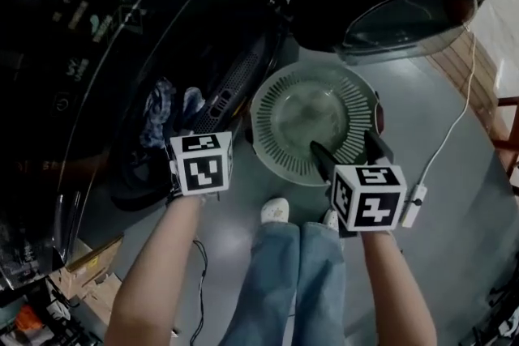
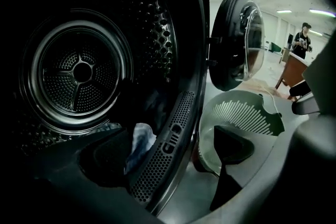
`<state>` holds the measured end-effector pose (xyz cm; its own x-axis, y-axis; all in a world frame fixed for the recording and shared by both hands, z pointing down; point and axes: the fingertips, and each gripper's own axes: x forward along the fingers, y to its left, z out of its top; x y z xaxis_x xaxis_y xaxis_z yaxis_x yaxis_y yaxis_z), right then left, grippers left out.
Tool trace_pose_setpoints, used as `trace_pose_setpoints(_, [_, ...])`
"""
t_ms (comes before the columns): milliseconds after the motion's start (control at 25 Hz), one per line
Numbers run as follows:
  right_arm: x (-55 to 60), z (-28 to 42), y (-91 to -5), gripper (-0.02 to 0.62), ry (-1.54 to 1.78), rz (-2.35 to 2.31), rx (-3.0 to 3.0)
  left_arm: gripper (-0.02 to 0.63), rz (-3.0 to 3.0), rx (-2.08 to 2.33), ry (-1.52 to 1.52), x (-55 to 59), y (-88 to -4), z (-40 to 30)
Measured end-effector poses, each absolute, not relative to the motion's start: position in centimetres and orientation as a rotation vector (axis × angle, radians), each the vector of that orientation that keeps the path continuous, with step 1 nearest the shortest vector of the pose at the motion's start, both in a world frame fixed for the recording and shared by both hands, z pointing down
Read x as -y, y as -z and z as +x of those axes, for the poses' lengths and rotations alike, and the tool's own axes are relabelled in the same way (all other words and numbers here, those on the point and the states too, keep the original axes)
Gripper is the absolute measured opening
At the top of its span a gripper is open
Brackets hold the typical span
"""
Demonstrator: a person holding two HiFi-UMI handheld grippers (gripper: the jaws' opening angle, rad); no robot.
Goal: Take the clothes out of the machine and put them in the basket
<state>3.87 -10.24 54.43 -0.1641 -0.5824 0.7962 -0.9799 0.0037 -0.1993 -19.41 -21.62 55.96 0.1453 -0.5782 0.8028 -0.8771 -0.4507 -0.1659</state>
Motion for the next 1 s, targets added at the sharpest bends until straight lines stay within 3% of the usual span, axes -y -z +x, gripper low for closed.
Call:
trace_pose_setpoints(280, [12.5, 2.1, -57.4, 0.445, -1.015, 1.61, 1.775, 0.448, 2.086, 1.488, -1.266, 24.0, -58.8, -22.0])
trace_pose_setpoints(480, [13.1, 0.7, -58.3, 0.433, -1.043, 1.61, 1.783, 0.327, 2.072, 1.548, -1.284, 26.2, -60.6, -23.4])
trace_pose_setpoints(680, [12.7, 0.2, -59.4, 0.428, -1.043, 1.572, 1.776, 0.304, 2.0, 1.56, -1.293, 27.5, -62.4, -24.6])
trace_pose_setpoints(720, [12.6, 0.2, -59.6, 0.428, -1.042, 1.564, 1.774, 0.259, 2.006, 1.545, -1.293, 27.5, -62.5, -24.5])
trace_pose_setpoints(760, [12.5, 0.2, -59.7, 0.428, -1.04, 1.558, 1.771, 0.016, 2.016, 1.539, -1.301, 27.4, -62.5, -24.5])
trace_pose_setpoints(1000, [12.0, 0.7, -59.6, 0.422, -1.033, 1.536, 1.762, 0.005, 2.073, 1.513, -1.345, 26.6, -61.6, -23.6])
